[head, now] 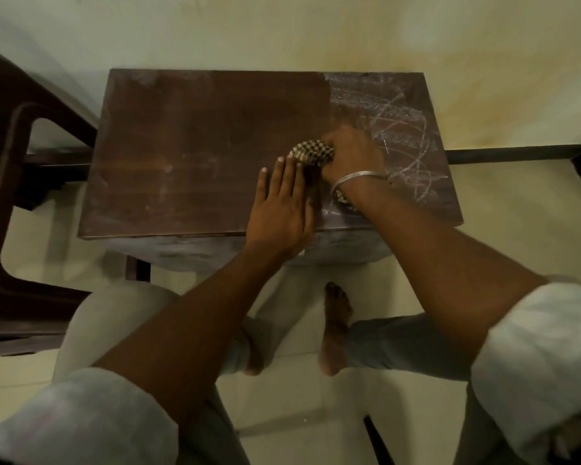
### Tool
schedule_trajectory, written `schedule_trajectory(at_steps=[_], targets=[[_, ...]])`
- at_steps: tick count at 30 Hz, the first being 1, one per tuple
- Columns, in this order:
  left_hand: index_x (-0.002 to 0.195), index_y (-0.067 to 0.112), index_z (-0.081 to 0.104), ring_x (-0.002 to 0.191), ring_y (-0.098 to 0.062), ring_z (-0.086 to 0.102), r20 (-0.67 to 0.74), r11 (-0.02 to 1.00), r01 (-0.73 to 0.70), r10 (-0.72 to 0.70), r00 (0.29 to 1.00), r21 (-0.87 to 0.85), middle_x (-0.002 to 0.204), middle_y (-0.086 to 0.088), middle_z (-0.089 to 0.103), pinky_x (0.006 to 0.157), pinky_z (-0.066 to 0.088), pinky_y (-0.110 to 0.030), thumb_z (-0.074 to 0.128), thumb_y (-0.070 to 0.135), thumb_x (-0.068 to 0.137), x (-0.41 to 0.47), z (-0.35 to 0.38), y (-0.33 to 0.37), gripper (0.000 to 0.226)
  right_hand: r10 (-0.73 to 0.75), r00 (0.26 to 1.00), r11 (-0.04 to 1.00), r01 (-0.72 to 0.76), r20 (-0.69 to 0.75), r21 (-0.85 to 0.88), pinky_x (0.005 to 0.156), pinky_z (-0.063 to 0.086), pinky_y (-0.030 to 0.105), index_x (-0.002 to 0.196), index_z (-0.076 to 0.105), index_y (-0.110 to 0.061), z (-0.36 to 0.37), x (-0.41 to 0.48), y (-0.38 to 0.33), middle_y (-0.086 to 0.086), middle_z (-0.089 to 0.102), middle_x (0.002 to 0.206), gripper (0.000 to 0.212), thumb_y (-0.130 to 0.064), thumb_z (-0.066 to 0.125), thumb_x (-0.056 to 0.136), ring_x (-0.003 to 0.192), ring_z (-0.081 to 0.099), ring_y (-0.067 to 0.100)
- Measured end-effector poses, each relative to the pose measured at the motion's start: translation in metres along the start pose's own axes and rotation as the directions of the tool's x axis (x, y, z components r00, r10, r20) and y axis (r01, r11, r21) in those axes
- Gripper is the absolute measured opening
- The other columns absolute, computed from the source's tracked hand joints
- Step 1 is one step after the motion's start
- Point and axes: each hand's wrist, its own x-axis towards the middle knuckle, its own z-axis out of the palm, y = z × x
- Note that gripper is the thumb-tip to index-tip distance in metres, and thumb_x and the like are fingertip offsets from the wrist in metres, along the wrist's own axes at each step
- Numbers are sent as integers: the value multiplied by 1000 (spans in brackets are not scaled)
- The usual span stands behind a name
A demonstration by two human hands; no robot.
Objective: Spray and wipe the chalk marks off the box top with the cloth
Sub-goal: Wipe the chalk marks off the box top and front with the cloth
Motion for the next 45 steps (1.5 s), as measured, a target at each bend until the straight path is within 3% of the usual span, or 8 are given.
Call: schedule_trajectory(at_steps=[5,11,18,27,32,39,43,45], targets=[[155,4,20,153,-30,10,-27,1000,-19,19,999,-2,163,-18,17,124,8,-50,15,40,97,-3,-1,2,69,-45,999,999,45,-1,-22,77,49,34,91,71,-24,10,-43,5,5,64,102,20,-15,69,73,96,61,30],[155,6,23,153,-29,10,-11,1000,-15,14,1000,-16,164,-17,18,124,7,-48,16,40,96,-3,-5,3,69,15,1000,1000,-15,-6,-19,75,54,37,97,71,-28,2,-33,-3,3,67,101,27,-12,68,75,95,64,29],[155,-1,19,153,-32,6,56,999,-50,50,997,-3,164,-20,12,124,4,-49,10,51,92,-5,-6,-2,82,7,1000,1000,-7,-5,-16,71,46,32,98,69,-24,11,-89,5,4,63,105,25,-12,67,76,99,60,29],[158,6,10,154,-27,-3,147,999,-25,28,989,-24,167,-11,2,124,-2,-48,6,46,88,-13,-16,-6,80,79,996,997,-79,-43,-5,78,48,35,103,67,-23,11,-90,-1,5,61,111,29,-11,66,77,102,59,27],[157,3,12,154,-31,0,66,998,-42,38,997,52,166,-16,5,123,2,-52,10,51,88,-10,-6,0,84,33,999,999,-33,-42,17,67,41,29,102,67,-25,13,-106,13,1,59,105,32,-11,66,74,98,60,25],[156,2,15,154,-29,3,43,998,-32,30,999,48,165,-17,8,124,1,-52,13,44,93,12,-1,18,76,260,956,965,-256,-137,49,80,50,37,111,66,-22,8,-96,31,6,58,114,37,-15,69,75,101,59,28],[157,5,7,154,-28,-4,126,994,-91,83,989,64,166,-13,0,123,-4,-51,31,62,88,26,-2,3,93,128,986,987,-116,-111,107,69,49,32,101,68,-23,23,-101,14,4,58,104,29,-13,68,74,91,60,26],[158,6,9,154,-26,-3,105,994,-92,85,991,61,167,-12,1,123,-4,-50,26,53,93,26,-4,2,83,86,993,991,-77,-82,111,66,51,33,99,68,-25,24,-102,18,3,57,101,28,-13,68,74,89,60,25]])
